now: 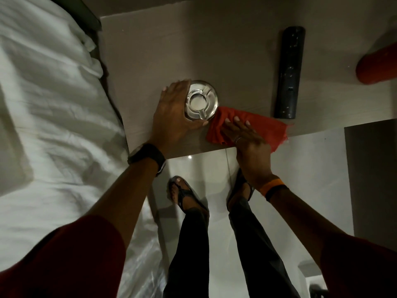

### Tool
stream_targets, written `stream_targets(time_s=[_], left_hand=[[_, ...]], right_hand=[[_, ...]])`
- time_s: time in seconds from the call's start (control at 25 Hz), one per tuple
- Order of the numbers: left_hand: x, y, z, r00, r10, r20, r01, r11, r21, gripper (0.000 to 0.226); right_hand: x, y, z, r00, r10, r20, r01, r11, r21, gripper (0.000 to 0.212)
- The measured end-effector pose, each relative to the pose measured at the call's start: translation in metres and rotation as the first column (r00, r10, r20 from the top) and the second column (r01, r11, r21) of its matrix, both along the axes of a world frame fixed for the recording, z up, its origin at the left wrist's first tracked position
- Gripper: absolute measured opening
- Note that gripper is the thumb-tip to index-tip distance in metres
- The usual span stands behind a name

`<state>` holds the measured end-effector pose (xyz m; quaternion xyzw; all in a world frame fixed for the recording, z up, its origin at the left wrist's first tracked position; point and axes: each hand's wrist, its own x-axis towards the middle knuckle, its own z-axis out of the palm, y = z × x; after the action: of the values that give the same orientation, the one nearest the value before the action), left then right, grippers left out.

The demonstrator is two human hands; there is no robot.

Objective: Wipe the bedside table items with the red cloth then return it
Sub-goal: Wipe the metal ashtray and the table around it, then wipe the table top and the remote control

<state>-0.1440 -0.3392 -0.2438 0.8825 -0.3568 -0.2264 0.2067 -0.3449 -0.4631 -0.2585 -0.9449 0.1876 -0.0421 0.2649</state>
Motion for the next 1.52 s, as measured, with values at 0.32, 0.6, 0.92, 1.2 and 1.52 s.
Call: stream_targets(time_s=[0.32, 0.6, 0.92, 1.2, 1.52], left_hand=[[-0.031, -0.013, 0.031, 0.989, 0.143, 0.023, -0.138, 0.979, -0.151, 0.072], [-0.084, -0.137, 0.028, 0.854, 0.225, -0.47, -0.357, 0.909, -0.213, 0.044], [-0.094, -0.233, 0.011, 0.298, 0.387, -0.872, -0.722, 0.689, 0.059, 0.038], [-0.109, -0.238, 0.004, 0.347, 0.336, -0.876, -0.799, 0.595, -0.088, 0.038], [-0.123, -0.207, 0.01, 0.105, 0.378, -0.92, -0.8, 0.581, 0.147, 0.033]], right_hand=[[-0.05, -0.018, 0.072, 0.828, -0.542, -0.142, 0.495, 0.589, 0.639, 0.028], [-0.047, -0.115, 0.085, 0.61, -0.789, 0.072, 0.59, 0.513, 0.624, 0.028], [0.009, -0.149, 0.011, 0.885, -0.445, -0.137, 0.452, 0.756, 0.474, 0.059], [0.01, -0.145, 0.036, 0.759, -0.598, -0.256, 0.41, 0.134, 0.902, 0.041], [0.067, -0.169, 0.04, 0.877, -0.471, -0.095, 0.457, 0.757, 0.467, 0.051]])
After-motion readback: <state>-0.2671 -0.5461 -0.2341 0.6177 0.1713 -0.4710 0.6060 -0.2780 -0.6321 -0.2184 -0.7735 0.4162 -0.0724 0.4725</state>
